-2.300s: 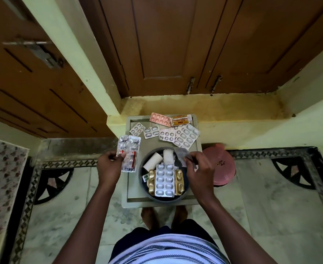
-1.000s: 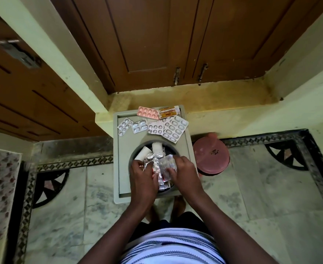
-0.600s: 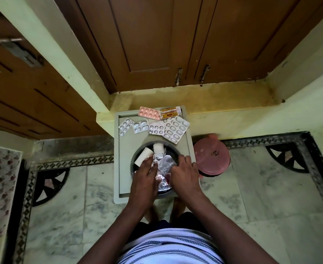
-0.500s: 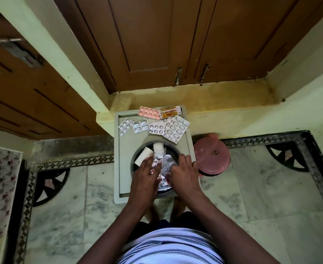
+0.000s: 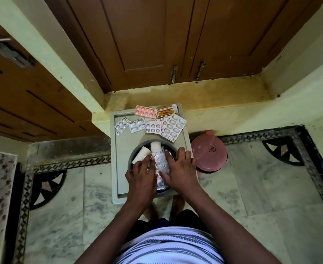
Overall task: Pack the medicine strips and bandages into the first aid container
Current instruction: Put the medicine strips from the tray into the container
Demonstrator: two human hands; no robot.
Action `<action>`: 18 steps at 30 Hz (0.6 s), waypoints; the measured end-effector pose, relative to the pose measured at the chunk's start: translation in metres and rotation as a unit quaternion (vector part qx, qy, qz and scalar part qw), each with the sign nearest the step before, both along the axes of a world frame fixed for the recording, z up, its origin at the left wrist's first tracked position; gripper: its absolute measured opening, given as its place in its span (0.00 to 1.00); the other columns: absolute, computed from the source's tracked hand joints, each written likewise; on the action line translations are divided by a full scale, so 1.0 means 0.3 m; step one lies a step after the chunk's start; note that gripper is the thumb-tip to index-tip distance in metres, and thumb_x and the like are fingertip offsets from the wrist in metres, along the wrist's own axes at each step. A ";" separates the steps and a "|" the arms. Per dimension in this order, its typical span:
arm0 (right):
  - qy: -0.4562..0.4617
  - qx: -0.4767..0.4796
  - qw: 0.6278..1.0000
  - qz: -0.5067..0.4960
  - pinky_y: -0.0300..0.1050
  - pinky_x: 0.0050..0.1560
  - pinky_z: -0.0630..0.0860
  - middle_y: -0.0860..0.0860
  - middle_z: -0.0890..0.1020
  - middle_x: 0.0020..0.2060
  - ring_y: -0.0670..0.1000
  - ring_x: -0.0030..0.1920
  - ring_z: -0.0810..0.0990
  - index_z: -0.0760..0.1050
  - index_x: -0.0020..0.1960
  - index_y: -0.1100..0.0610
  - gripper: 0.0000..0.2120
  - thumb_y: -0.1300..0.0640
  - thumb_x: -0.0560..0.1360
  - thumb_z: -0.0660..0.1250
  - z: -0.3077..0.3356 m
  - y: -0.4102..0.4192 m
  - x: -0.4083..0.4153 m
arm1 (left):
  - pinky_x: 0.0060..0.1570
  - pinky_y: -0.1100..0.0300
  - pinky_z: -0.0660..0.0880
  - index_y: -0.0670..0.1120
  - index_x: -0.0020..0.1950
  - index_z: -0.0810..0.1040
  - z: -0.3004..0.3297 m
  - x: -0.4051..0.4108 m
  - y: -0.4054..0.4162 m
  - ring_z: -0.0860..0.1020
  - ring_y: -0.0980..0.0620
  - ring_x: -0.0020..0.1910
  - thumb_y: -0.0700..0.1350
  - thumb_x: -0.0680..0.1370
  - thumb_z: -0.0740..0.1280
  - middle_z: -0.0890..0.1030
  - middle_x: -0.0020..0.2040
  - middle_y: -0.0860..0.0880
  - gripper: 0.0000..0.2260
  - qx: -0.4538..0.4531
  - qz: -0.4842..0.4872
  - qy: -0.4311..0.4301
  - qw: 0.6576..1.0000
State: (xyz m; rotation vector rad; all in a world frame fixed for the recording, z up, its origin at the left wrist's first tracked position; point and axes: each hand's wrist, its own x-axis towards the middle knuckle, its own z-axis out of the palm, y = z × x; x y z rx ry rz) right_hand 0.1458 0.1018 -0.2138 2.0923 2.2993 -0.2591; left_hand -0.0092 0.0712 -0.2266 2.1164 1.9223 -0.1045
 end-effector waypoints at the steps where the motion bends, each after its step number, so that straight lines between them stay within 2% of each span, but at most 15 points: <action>1: -0.001 0.005 1.000 -0.007 0.55 0.47 0.71 0.59 0.74 0.54 0.61 0.52 0.72 0.75 0.67 0.55 0.35 0.36 0.67 0.69 0.001 0.003 -0.008 | 0.56 0.45 0.68 0.49 0.76 0.70 0.001 -0.001 -0.001 0.68 0.44 0.68 0.47 0.75 0.71 0.68 0.78 0.48 0.29 0.004 -0.002 -0.003 1.000; 6: -0.021 0.021 0.999 -0.028 0.54 0.48 0.70 0.60 0.74 0.53 0.61 0.52 0.72 0.77 0.60 0.62 0.32 0.37 0.70 0.66 -0.005 0.010 -0.023 | 0.61 0.46 0.63 0.48 0.74 0.73 -0.011 -0.009 -0.003 0.66 0.44 0.73 0.46 0.73 0.72 0.70 0.78 0.46 0.29 0.028 -0.031 -0.006 0.999; 11: -0.009 0.038 0.999 -0.020 0.54 0.47 0.71 0.58 0.76 0.52 0.60 0.52 0.74 0.78 0.59 0.60 0.30 0.36 0.71 0.70 -0.015 0.013 -0.003 | 0.65 0.46 0.63 0.48 0.74 0.73 -0.013 -0.018 -0.001 0.67 0.45 0.76 0.45 0.77 0.67 0.69 0.79 0.46 0.24 0.047 -0.038 -0.034 0.998; 14: 0.055 0.056 0.997 -0.028 0.53 0.46 0.73 0.57 0.78 0.50 0.59 0.51 0.76 0.80 0.59 0.57 0.25 0.38 0.73 0.69 -0.014 0.017 0.015 | 0.66 0.46 0.67 0.47 0.72 0.75 -0.006 -0.027 0.011 0.70 0.44 0.75 0.43 0.75 0.66 0.72 0.76 0.45 0.24 0.062 -0.028 -0.087 0.994; 18: 0.205 0.076 0.972 -0.086 0.52 0.45 0.77 0.56 0.77 0.47 0.58 0.49 0.77 0.81 0.57 0.57 0.22 0.40 0.76 0.65 -0.012 0.063 0.040 | 0.64 0.44 0.73 0.42 0.66 0.79 0.038 -0.029 0.066 0.76 0.43 0.68 0.41 0.78 0.62 0.78 0.67 0.43 0.17 0.123 -0.009 -0.178 0.976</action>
